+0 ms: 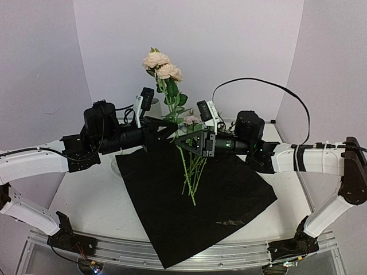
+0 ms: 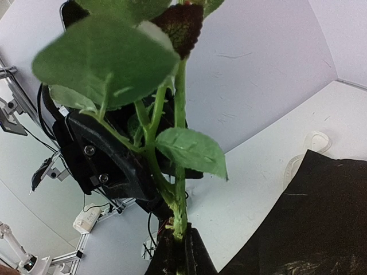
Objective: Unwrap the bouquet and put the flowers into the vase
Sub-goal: Pick up the fake flower from the wrapping paper.
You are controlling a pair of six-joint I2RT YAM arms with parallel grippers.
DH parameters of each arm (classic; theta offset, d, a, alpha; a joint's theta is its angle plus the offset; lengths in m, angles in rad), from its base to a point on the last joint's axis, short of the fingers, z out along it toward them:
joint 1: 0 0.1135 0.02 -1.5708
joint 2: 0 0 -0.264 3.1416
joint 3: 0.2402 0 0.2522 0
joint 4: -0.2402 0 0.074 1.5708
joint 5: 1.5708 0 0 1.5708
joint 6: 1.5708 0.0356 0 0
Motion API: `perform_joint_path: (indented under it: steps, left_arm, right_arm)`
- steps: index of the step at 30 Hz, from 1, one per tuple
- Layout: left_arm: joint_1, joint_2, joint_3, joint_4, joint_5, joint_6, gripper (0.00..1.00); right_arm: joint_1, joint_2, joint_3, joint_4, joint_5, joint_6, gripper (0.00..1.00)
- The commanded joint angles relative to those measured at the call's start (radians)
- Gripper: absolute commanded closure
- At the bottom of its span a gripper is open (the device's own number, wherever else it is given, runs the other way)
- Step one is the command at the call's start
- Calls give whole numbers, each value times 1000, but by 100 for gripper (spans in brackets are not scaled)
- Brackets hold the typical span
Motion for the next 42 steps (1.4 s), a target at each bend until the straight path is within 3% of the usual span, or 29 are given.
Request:
perform_joint_path:
  steps: [1,4,8,11,17,22,25,29,32,37,42]
  left_arm:
    - [-1,-36,36,39,-51,-14,79]
    - [-1,-41,34,39,-59,-18,77]
    - [-1,-29,39,39,-41,-25,61]
    - [-1,-20,45,39,-30,-25,60]
    - [-1,-21,53,40,-34,-31,83]
    - [-1,-12,65,41,-17,-59,93]
    - [-1,-10,64,41,-21,-64,100]
    - [-1,-17,52,39,-48,-45,100]
    - [0,-22,45,39,-70,-23,100]
    - [0,-26,32,39,-150,40,100]
    - [0,-4,37,39,-321,126,100]
  right_arm:
    - [9,-33,48,53,-32,-20,100]
    - [10,-28,51,51,-36,-18,100]
    - [11,-26,55,50,-37,-18,100]
    - [11,-26,56,47,-38,-20,100]
    - [12,-25,55,40,-42,-23,100]
    - [12,-20,51,36,-39,-28,100]
    - [12,-19,46,35,-35,-33,90]
    - [12,-20,40,26,-16,-43,69]
    - [11,-27,32,2,23,-57,61]
    - [11,-52,7,-47,91,-96,26]
    - [11,-84,-13,-136,177,-145,17]
